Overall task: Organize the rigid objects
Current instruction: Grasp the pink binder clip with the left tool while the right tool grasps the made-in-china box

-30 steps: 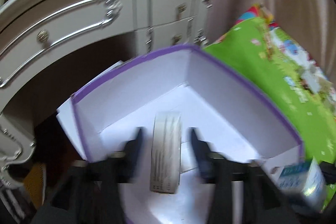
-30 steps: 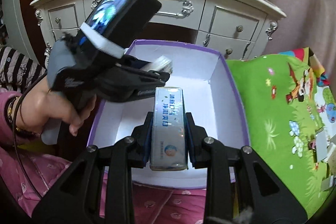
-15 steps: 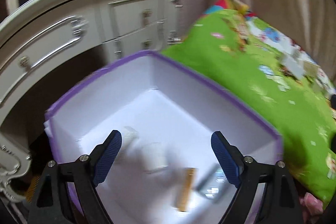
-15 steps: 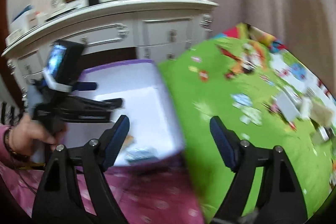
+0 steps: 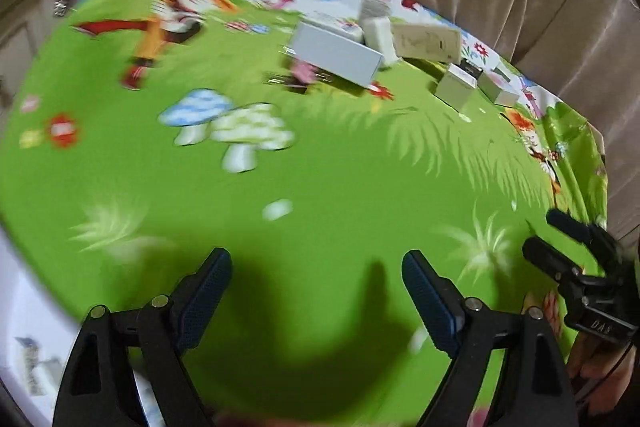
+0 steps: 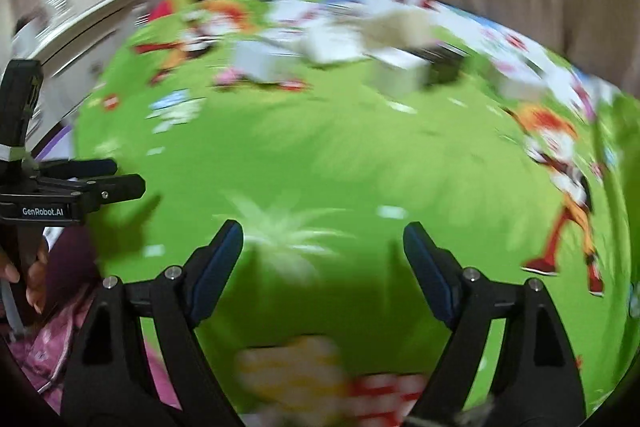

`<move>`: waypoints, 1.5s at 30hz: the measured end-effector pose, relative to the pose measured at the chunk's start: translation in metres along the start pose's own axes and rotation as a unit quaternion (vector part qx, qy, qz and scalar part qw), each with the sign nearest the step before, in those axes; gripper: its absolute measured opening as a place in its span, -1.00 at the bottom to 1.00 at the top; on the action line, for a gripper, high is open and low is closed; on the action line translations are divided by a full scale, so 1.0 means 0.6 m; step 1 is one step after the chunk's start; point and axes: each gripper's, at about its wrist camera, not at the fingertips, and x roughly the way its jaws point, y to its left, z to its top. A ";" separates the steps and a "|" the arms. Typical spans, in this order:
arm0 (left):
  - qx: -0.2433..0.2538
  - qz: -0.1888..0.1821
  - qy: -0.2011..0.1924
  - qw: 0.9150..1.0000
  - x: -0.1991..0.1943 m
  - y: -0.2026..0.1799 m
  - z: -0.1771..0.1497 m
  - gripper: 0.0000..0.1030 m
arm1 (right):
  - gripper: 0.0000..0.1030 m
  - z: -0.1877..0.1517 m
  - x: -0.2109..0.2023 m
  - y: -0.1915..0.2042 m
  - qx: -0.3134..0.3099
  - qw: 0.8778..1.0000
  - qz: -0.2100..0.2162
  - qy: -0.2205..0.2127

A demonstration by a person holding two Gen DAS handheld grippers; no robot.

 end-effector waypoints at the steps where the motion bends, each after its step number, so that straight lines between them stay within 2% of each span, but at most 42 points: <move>1: 0.007 0.004 -0.009 1.000 0.014 -0.018 0.010 0.88 | 0.64 0.004 0.009 -0.023 0.011 1.000 -0.015 0.007; 2: 0.015 0.010 -0.010 1.000 0.030 -0.035 0.018 1.00 | 0.64 0.011 0.021 -0.043 0.016 0.999 -0.027 0.015; 3: 0.023 0.020 -0.011 0.999 0.041 -0.045 0.023 1.00 | 0.64 0.014 0.027 -0.054 0.017 0.999 -0.030 0.017; 5: 0.052 0.067 -0.017 0.996 0.068 -0.069 0.035 1.00 | 0.64 0.035 0.064 -0.073 0.014 0.999 -0.030 0.036; 8: 0.065 0.063 -0.033 0.995 0.073 -0.076 0.038 1.00 | 0.76 0.078 0.117 -0.070 -0.008 0.999 -0.024 0.042; 13: 0.082 0.048 -0.048 0.994 0.070 -0.063 0.033 1.00 | 0.80 0.165 0.202 -0.059 -0.017 0.999 -0.009 0.044; 18: 0.085 0.047 -0.047 0.994 0.072 -0.069 0.034 1.00 | 0.82 0.229 0.260 -0.060 -0.024 0.999 -0.003 0.046; 19: 0.086 0.046 -0.046 0.994 0.069 -0.067 0.033 1.00 | 0.76 0.232 0.266 -0.063 -0.024 0.999 -0.003 0.046; 21: 0.089 0.043 -0.039 0.994 0.068 -0.065 0.037 1.00 | 0.43 0.225 0.256 -0.064 -0.023 0.999 -0.005 0.038; 22: 0.089 0.043 -0.032 0.995 0.070 -0.062 0.042 1.00 | 0.10 0.219 0.246 -0.063 -0.023 0.999 -0.004 0.032; 26: 0.061 0.059 -0.015 0.996 0.085 -0.035 0.081 1.00 | 0.10 0.163 0.195 -0.067 -0.023 0.999 -0.007 0.024; 30: 0.015 0.081 -0.010 0.997 0.121 -0.003 0.150 1.00 | 0.10 0.116 0.151 -0.074 -0.018 1.000 -0.011 0.023; 32: 0.029 0.094 -0.013 0.995 0.148 -0.001 0.186 1.00 | 0.11 0.107 0.143 -0.074 -0.018 1.000 -0.009 0.023; 34: 0.045 0.084 -0.011 0.995 0.161 -0.003 0.203 0.98 | 0.11 0.110 0.145 -0.074 -0.019 0.999 -0.010 0.024; 36: 0.074 0.064 -0.012 0.995 0.156 -0.016 0.204 0.56 | 0.11 0.110 0.146 -0.074 -0.017 1.000 -0.009 0.024; 37: 0.088 0.055 -0.015 0.994 0.146 -0.024 0.199 0.02 | 0.11 0.110 0.146 -0.075 -0.016 1.000 -0.008 0.023; 38: 0.095 0.047 -0.010 0.994 0.134 -0.031 0.183 -0.25 | 0.11 0.108 0.145 -0.074 -0.016 1.000 -0.008 0.023; 41: 0.091 0.022 -0.030 0.995 0.099 -0.030 0.125 -0.25 | 0.11 0.109 0.145 -0.073 -0.016 1.000 -0.008 0.023; 43: 0.105 0.021 -0.046 0.993 0.077 -0.035 0.079 -0.25 | 0.11 0.108 0.145 -0.072 -0.017 1.000 -0.011 0.023; 45: 0.119 0.022 -0.051 0.991 0.063 -0.039 0.055 -0.25 | 0.11 0.108 0.145 -0.071 -0.017 1.000 -0.011 0.023</move>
